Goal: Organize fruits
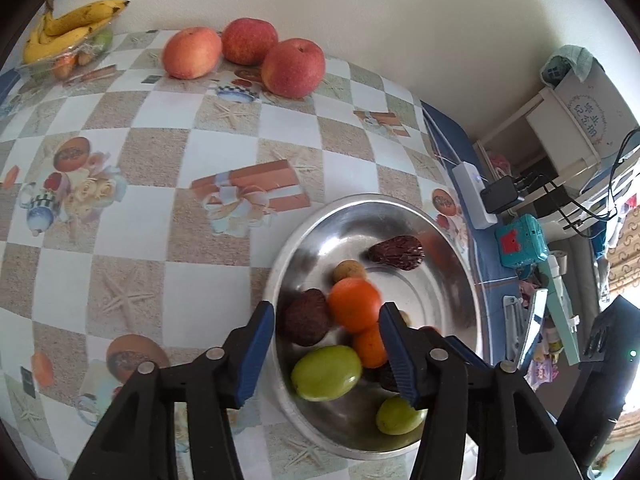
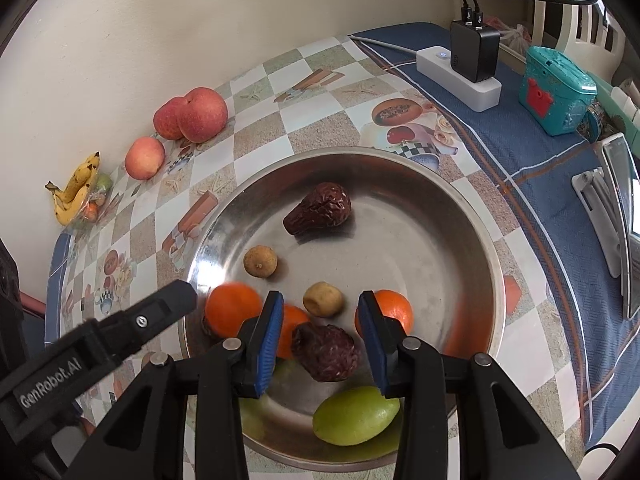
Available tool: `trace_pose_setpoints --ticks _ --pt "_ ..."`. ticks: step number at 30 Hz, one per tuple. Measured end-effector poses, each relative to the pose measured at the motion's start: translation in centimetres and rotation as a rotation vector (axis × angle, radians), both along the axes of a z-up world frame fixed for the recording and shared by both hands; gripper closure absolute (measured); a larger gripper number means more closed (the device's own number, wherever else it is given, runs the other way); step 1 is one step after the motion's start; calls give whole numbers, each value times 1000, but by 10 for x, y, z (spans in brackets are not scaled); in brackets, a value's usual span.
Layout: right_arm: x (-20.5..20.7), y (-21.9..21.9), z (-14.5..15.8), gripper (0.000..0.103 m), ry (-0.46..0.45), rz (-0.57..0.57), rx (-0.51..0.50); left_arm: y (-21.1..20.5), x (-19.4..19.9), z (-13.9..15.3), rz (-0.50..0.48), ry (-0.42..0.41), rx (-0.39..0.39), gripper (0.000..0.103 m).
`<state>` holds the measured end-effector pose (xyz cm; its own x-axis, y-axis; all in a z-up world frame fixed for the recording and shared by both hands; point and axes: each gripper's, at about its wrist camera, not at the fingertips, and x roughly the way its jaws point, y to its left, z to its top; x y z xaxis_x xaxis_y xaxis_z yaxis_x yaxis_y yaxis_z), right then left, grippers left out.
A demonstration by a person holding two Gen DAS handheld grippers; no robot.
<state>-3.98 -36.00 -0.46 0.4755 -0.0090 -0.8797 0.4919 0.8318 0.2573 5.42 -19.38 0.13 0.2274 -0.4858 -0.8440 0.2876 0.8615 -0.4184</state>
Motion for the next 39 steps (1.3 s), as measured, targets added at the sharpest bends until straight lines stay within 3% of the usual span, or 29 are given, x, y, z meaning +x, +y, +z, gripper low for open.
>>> trace_pose_setpoints --ticks 6,7,8,9,10,14,16,20,29,39 --pt "-9 12 1 62 4 29 -19 31 -9 0 82 -103 242 3" --pt "-9 16 1 56 5 37 -21 38 -12 1 96 -133 278 0" --pt "-10 21 1 49 6 48 -24 44 -14 1 104 -150 305 0" --pt "-11 26 0 33 6 59 -27 49 -16 1 111 -160 330 0" --pt "-11 32 -1 24 7 72 -29 57 -18 2 120 -169 352 0" --pt "-13 53 -1 21 1 125 -33 82 -28 7 135 -176 374 0" --pt "-15 62 0 8 -7 140 -45 90 -34 9 130 -185 395 0" --pt "-24 75 7 8 -32 172 -82 104 -47 16 136 -201 407 0" --pt "-39 90 13 8 -30 209 -124 113 -75 22 173 -263 584 0" --pt "-38 95 13 8 -19 227 -152 122 -72 21 211 -213 573 0"
